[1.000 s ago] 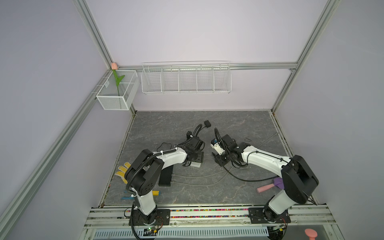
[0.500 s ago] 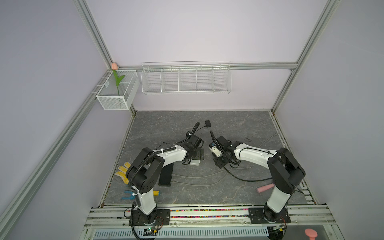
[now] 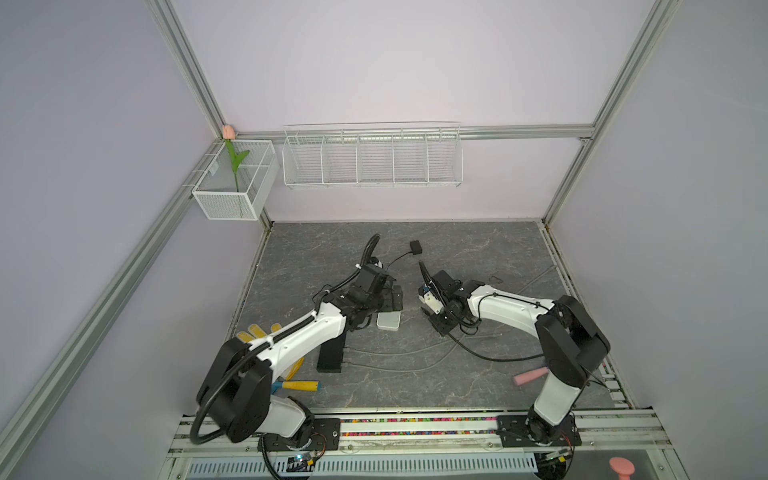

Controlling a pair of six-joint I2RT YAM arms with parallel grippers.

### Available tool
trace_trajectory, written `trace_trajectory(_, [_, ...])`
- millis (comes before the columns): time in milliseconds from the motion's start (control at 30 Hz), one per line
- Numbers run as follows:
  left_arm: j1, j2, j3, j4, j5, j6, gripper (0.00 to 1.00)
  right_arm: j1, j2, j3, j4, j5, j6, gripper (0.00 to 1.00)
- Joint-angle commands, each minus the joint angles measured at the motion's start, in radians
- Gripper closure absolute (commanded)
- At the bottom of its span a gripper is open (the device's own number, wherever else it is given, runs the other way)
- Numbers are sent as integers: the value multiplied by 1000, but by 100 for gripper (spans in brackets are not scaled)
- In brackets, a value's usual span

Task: Insert the plug into the switch port

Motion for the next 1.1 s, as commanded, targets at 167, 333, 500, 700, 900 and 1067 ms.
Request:
trace_trajectory(167, [6, -280, -102, -45, -56, -26, 1, 8, -31, 9, -58, 50, -14, 72])
trace_trajectory(333, [5, -404, -190, -17, -42, -61, 0, 7, 10, -5, -56, 39, -4, 59])
trace_trajectory(500, [6, -468, -225, -20, -26, -70, 0, 9, 56, 18, -79, 21, 0, 69])
trace_trajectory(700, [5, -535, -248, -30, -27, -73, 0, 16, 43, 60, -141, 76, -6, 93])
trace_trajectory(900, [6, -573, -273, -25, -30, -71, 1, 129, -84, 120, -208, 377, -152, 93])
trace_trajectory(1067, [6, -599, -291, -21, -44, -66, 2, 167, -121, 198, -296, 561, -281, 93])
